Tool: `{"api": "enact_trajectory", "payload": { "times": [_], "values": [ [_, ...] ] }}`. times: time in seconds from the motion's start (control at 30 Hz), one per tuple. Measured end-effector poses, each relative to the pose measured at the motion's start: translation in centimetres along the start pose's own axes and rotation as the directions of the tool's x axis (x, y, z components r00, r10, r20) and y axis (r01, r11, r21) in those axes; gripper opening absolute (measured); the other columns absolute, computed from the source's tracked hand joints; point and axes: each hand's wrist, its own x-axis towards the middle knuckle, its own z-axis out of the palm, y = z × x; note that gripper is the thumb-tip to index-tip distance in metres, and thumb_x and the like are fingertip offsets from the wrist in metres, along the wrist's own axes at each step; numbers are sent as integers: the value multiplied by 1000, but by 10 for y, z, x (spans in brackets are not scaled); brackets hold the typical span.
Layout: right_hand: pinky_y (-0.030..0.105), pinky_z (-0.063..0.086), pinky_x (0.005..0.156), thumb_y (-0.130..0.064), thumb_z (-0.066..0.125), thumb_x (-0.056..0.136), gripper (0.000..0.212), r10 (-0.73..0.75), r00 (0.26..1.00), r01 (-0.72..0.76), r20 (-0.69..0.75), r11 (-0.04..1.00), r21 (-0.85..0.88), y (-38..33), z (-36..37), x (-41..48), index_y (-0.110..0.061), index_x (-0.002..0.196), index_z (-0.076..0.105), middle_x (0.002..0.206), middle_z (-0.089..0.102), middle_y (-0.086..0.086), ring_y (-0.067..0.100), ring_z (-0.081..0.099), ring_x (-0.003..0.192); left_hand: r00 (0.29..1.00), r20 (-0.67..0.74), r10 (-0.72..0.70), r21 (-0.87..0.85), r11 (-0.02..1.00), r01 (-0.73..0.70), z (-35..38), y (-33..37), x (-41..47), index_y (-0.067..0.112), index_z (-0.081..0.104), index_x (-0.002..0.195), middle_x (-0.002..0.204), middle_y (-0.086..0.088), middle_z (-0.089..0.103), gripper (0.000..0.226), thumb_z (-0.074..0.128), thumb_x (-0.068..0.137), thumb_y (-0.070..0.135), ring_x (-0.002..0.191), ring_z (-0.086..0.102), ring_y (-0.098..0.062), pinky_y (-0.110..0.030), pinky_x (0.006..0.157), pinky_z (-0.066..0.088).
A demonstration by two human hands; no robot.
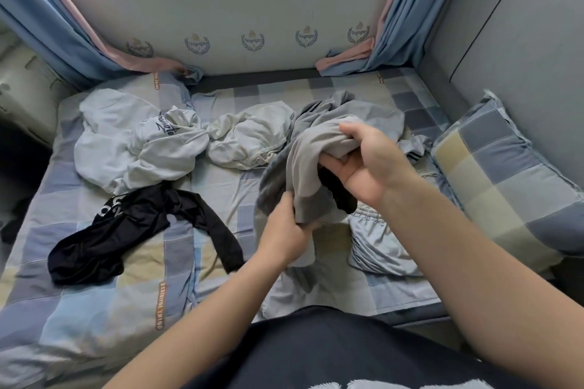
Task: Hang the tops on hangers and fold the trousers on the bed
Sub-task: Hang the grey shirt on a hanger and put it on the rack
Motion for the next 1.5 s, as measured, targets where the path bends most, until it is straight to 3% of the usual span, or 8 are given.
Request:
{"api": "enact_trajectory", "payload": {
  "times": [0.2,0.33,0.5,0.8,0.97,1.1,1.23,1.5],
  "values": [
    [50,54,97,-11,50,101,34,-86,977,107,-197,989,100,-23,-38,21,-4,135,53,130,64,18,34,65,116,976,-218,7,-127,991,-36,-44,1,21,6,61,79,68,1,58,17,50,91,1,66,48,-12,-33,62,39],
    [44,37,104,-22,66,91,58,-177,942,28,-284,888,-460,2,-73,23,-18,144,43,131,56,-1,17,55,116,983,-179,24,-150,987,-52,-62,17,26,-9,56,81,68,-7,47,22,53,94,9,65,42,-15,-32,62,33],
    [31,39,108,-21,80,85,74,-40,979,192,201,522,-831,61,-75,-2,-25,147,40,140,49,-2,11,48,129,998,-49,42,-74,996,-45,-57,38,17,7,69,80,69,-4,60,15,64,84,20,66,52,-14,-30,63,42],
    [35,52,77,-19,68,90,7,-142,960,263,240,181,-948,93,-74,17,-24,86,64,83,69,-2,16,65,80,981,130,144,40,988,-150,-93,45,2,18,77,87,83,-6,73,7,71,89,16,74,61,-7,-34,77,52],
    [2,37,86,-18,68,91,35,-119,914,403,389,135,-905,89,-58,10,-21,125,62,120,63,-4,6,55,108,948,265,179,67,977,-203,-99,41,-1,19,78,89,83,-9,72,8,71,90,15,72,59,-8,-36,74,51],
    [37,50,79,-17,50,86,25,-267,908,387,323,236,-891,92,-44,-6,-18,100,70,88,70,0,18,63,86,936,269,226,148,951,-272,-111,28,5,26,75,91,80,1,71,10,73,89,16,75,63,-12,-34,77,51],
    [39,40,59,-5,49,97,24,-439,866,401,241,321,-858,90,-22,-35,-17,80,63,65,57,7,20,51,60,936,157,315,322,880,-350,-120,1,14,20,71,95,93,2,60,27,67,82,-3,83,57,-16,-14,73,41],
    [36,42,69,-21,52,98,26,-722,677,402,-144,526,-750,115,11,-106,-1,85,62,72,55,8,19,51,70,831,262,490,309,774,-553,-142,-30,16,17,65,116,117,0,61,55,52,70,-12,103,58,-25,-35,81,48]
  ]
}}
